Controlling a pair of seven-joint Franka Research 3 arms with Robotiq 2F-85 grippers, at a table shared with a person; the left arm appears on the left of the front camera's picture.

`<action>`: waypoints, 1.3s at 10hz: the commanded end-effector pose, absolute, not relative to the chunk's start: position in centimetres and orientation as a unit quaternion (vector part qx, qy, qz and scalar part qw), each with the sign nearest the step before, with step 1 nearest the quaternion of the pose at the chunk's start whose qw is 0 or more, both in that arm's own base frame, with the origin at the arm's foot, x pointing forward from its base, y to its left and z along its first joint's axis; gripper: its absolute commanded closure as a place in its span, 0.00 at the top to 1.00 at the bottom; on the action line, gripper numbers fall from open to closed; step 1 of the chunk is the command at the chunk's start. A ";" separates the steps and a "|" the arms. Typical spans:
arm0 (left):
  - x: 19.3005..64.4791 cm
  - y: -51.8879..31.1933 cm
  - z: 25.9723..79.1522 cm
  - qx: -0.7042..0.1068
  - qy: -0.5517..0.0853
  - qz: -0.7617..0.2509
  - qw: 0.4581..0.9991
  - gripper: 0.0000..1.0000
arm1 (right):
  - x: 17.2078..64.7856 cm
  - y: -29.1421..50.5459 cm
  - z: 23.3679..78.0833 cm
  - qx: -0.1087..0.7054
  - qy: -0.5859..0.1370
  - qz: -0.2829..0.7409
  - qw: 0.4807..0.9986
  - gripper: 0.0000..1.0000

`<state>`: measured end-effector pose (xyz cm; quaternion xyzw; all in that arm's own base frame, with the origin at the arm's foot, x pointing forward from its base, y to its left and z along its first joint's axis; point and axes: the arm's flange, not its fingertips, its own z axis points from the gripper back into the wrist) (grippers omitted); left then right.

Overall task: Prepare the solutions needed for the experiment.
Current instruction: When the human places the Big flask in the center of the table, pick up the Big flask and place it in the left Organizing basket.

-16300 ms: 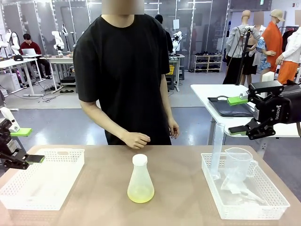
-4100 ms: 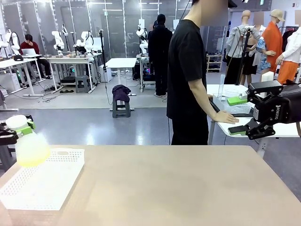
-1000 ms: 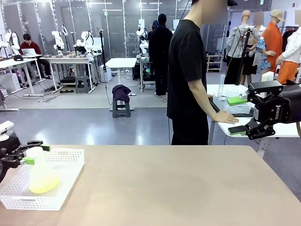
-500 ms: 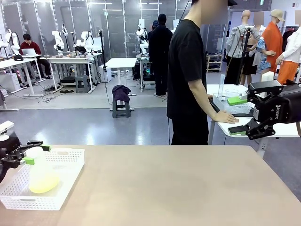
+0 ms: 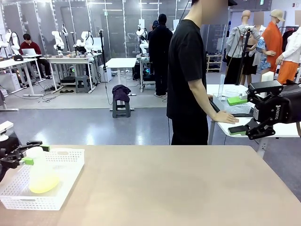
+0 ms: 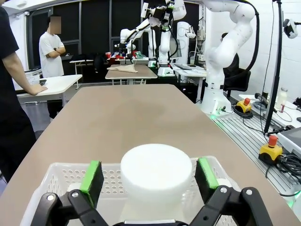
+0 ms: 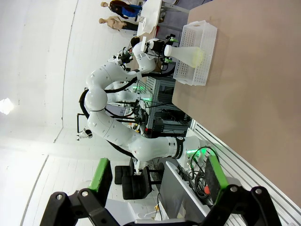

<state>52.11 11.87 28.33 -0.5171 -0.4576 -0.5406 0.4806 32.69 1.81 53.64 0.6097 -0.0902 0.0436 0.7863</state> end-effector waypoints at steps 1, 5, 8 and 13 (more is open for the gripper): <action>51.4 13.5 28.5 -0.497 -0.478 -0.545 0.477 1.00 | 32.8 1.8 53.6 0.615 -0.093 0.047 0.781 1.00; 50.5 17.8 29.5 -0.466 -0.504 -0.523 0.506 1.00 | 32.8 1.8 53.6 0.615 -0.093 0.047 0.781 1.00; 47.3 19.9 33.8 -0.498 -0.537 -0.428 0.529 1.00 | 32.8 1.8 53.6 0.615 -0.093 0.047 0.781 1.00; 41.3 15.8 41.7 -0.687 -0.373 -0.191 0.593 1.00 | 32.8 1.8 53.6 0.615 -0.093 0.047 0.781 1.00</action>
